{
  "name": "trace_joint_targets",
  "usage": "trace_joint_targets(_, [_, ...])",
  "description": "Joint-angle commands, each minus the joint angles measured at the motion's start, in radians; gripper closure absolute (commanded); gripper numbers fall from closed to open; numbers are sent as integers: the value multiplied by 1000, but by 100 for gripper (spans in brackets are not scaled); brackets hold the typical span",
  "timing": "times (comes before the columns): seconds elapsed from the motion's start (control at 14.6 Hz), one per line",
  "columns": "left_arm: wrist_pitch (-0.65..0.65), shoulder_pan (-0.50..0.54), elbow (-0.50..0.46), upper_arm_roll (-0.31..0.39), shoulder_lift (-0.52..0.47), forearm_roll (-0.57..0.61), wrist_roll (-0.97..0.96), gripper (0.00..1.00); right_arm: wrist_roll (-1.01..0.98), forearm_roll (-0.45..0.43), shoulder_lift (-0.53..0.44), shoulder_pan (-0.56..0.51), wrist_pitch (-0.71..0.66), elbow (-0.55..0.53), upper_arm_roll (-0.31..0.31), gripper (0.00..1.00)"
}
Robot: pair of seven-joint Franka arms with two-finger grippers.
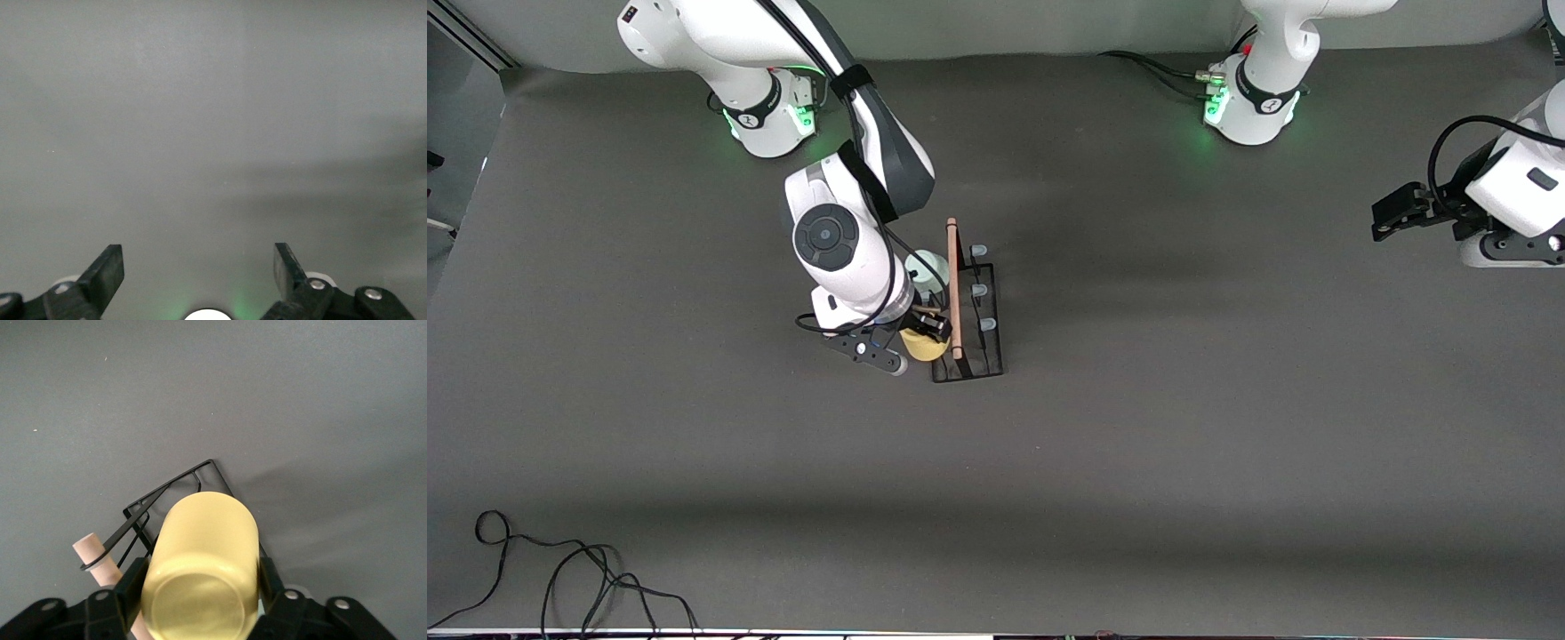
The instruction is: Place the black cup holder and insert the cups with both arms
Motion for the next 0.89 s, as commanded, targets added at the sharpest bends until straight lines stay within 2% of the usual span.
trace_joint_targets(0.0, [14,-3,-4,3,-12,4,0,0,8,5,1,7,-9,23,-11,23])
trace_joint_targets(0.21, [19,-6,1,3,-12,5,-2,0,-29,-12,-44,-12,-57,25,-20,23])
trace_joint_targets(0.27, [20,-9,1,3,-12,4,-2,0,-55,-22,-67,-13,-101,26,-42,23])
trace_joint_targets(0.55, [42,-5,-4,3,-6,0,-2,0,-284,-36,-205,-9,-397,60,-203,23])
trace_joint_targets(0.68, [35,-3,-4,4,-6,7,-2,0,-428,-109,-290,-9,-523,63,-290,24])
trace_joint_targets(0.82, [37,-5,1,3,-8,16,-2,0,-539,-186,-369,-9,-613,62,-352,24])
